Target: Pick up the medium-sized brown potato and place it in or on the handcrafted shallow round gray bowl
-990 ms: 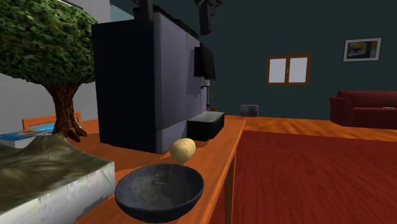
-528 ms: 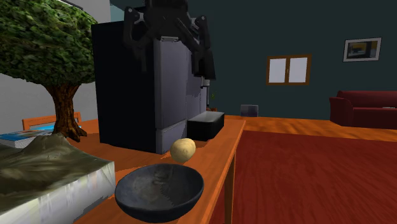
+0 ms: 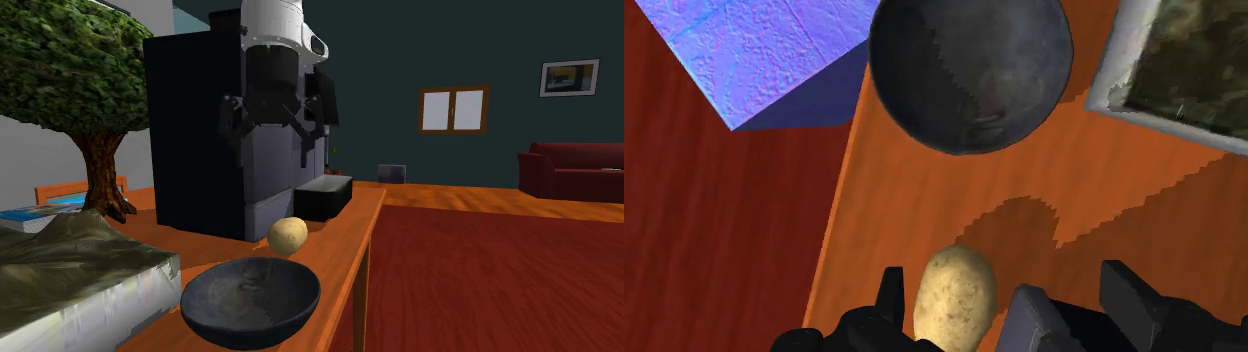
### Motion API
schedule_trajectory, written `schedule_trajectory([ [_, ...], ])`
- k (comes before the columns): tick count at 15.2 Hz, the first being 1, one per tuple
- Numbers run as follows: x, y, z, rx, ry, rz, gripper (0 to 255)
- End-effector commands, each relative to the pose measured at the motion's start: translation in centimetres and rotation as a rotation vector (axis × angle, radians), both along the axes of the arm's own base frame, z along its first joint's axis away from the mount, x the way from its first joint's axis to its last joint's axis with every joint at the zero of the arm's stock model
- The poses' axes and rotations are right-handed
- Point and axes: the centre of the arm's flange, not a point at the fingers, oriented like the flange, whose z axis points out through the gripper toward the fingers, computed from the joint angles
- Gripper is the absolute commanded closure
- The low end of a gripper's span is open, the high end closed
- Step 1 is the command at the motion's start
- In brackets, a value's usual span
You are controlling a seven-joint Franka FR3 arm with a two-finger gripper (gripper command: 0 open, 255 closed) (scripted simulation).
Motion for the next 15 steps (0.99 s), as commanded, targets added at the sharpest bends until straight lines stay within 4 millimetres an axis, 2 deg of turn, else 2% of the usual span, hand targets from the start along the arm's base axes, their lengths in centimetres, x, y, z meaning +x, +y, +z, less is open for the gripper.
schedule_trajectory([
  [1, 1.6, -1.2, -2.0, 0.011, 0.000, -0.092, 0],
  [6, 4.9, -5.0, -6.6, 0.039, 0.002, -0.312, 0],
  [10, 6.8, -8.2, -10.2, 0.060, 0.004, -0.479, 0],
  [15, 6.8, -7.9, -12.8, 0.060, 0.004, -0.479, 0],
])
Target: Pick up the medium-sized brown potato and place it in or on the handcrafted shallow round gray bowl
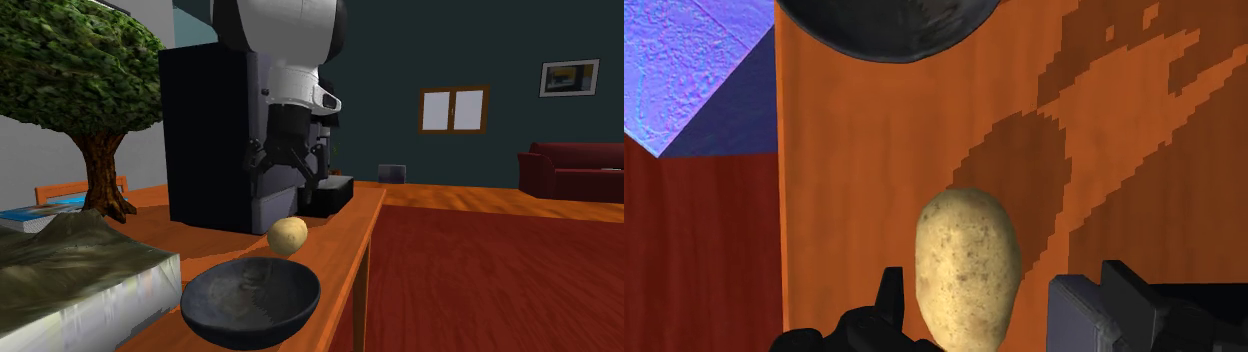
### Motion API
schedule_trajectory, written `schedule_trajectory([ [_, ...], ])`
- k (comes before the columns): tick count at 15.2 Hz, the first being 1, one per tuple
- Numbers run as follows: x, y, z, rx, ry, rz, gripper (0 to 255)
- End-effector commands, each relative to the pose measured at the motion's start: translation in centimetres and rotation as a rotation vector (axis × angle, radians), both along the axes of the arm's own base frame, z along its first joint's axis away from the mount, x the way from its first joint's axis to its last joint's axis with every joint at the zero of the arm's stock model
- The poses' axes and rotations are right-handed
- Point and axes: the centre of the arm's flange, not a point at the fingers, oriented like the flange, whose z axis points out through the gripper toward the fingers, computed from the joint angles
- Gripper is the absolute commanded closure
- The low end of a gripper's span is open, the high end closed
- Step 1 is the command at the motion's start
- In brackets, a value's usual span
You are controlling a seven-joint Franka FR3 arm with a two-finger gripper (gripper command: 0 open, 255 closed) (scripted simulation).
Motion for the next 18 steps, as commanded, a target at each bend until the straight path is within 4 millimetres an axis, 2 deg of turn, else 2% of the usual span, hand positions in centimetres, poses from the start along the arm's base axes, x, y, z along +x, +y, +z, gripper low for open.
schedule_trajectory([
  [1, 1.1, -2.4, -6.5, -0.030, -0.004, -0.213, 0],
  [3, 1.1, -2.3, -7.3, -0.030, -0.004, -0.213, 0],
  [10, 1.1, -2.3, -7.3, -0.030, -0.004, -0.213, 0],
  [11, 1.2, -2.3, -7.3, -0.030, -0.004, -0.214, 255],
  [12, 1.4, -1.4, -6.0, -0.028, -0.005, -0.214, 255],
  [13, 0.8, -1.3, -5.4, -0.028, -0.005, -0.214, 255],
  [16, 1.1, -1.3, -5.9, -0.028, -0.004, -0.214, 255],
  [18, 1.6, -2.2, -6.3, -0.030, -0.004, -0.214, 255],
])
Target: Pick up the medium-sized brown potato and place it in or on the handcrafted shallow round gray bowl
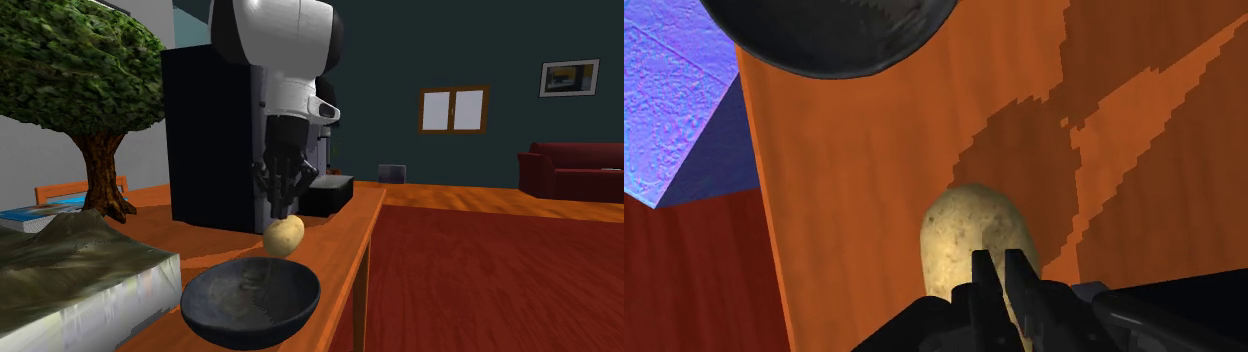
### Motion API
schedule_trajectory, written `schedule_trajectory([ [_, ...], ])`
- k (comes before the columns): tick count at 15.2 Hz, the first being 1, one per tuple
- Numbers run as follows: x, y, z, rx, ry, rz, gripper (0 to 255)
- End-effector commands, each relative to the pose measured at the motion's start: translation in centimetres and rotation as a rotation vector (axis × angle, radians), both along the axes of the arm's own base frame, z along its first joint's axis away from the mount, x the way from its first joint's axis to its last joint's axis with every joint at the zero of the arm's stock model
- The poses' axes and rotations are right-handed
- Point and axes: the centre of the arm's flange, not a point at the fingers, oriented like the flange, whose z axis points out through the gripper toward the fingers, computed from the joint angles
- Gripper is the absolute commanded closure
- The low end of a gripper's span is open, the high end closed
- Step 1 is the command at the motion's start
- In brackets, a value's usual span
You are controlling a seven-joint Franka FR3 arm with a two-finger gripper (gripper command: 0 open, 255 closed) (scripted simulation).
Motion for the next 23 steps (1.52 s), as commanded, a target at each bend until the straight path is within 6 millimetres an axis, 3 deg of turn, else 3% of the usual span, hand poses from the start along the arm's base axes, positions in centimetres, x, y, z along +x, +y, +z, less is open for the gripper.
schedule_trajectory([
  [1, 1.3, -3.0, -4.1, -0.030, -0.039, -0.061, 255],
  [2, 0.7, -2.6, -5.5, -0.030, -0.037, -0.059, 255],
  [5, 0.7, -2.6, -3.9, -0.030, -0.037, -0.059, 255],
  [6, -0.3, -0.8, -1.0, -0.006, 0.000, -0.023, 255],
  [7, -0.3, -0.8, -1.0, -0.006, 0.000, -0.023, 0],
  [10, 0.3, -2.1, -1.9, -0.072, -0.046, -0.112, 0],
  [17, 0.3, -1.8, -5.9, -0.072, -0.046, -0.112, 0],
  [23, 0.3, -1.8, -5.9, -0.072, -0.046, -0.112, 0],
])
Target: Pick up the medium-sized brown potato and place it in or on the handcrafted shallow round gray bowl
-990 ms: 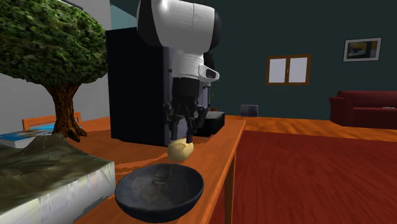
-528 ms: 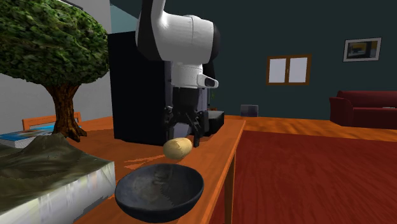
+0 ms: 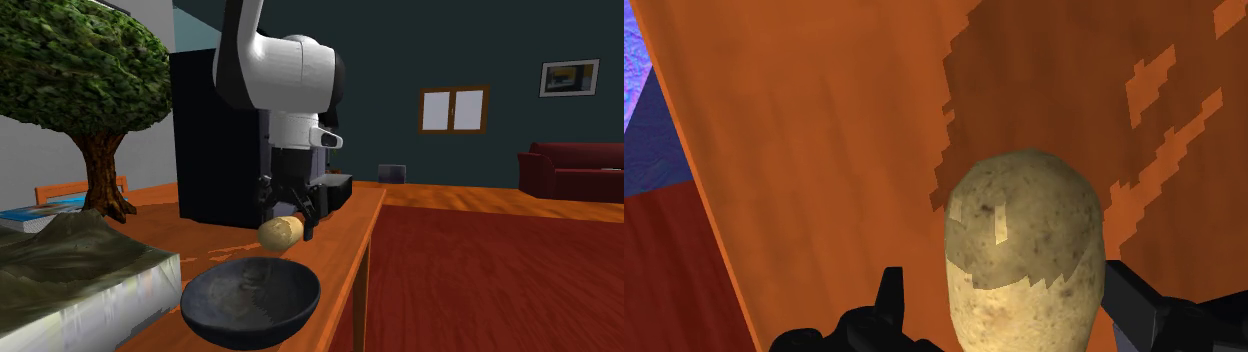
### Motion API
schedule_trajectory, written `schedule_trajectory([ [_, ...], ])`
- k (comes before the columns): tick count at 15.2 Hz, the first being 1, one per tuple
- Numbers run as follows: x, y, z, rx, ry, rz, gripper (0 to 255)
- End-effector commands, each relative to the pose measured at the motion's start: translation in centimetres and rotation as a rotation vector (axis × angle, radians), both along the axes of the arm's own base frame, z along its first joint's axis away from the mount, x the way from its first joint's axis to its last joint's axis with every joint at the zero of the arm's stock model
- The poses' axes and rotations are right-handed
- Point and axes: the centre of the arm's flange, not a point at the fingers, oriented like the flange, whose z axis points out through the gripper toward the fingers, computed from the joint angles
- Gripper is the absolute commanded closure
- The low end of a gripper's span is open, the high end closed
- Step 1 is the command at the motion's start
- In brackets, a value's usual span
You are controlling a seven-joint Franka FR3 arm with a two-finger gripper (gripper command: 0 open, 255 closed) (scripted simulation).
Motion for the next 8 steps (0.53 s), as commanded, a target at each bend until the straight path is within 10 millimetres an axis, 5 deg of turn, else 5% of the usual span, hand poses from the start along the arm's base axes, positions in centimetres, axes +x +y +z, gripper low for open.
schedule_trajectory([
  [1, -0.13, -0.85, -0.80, 0.002, 0.015, -0.018, 0],
  [2, -0.13, -0.85, -0.80, 0.002, 0.015, -0.018, 0],
  [3, -0.16, -0.85, -0.86, 0.002, 0.015, -0.018, 255],
  [8, 0.24, -1.10, -0.50, 0.002, 0.015, -0.018, 255],
])
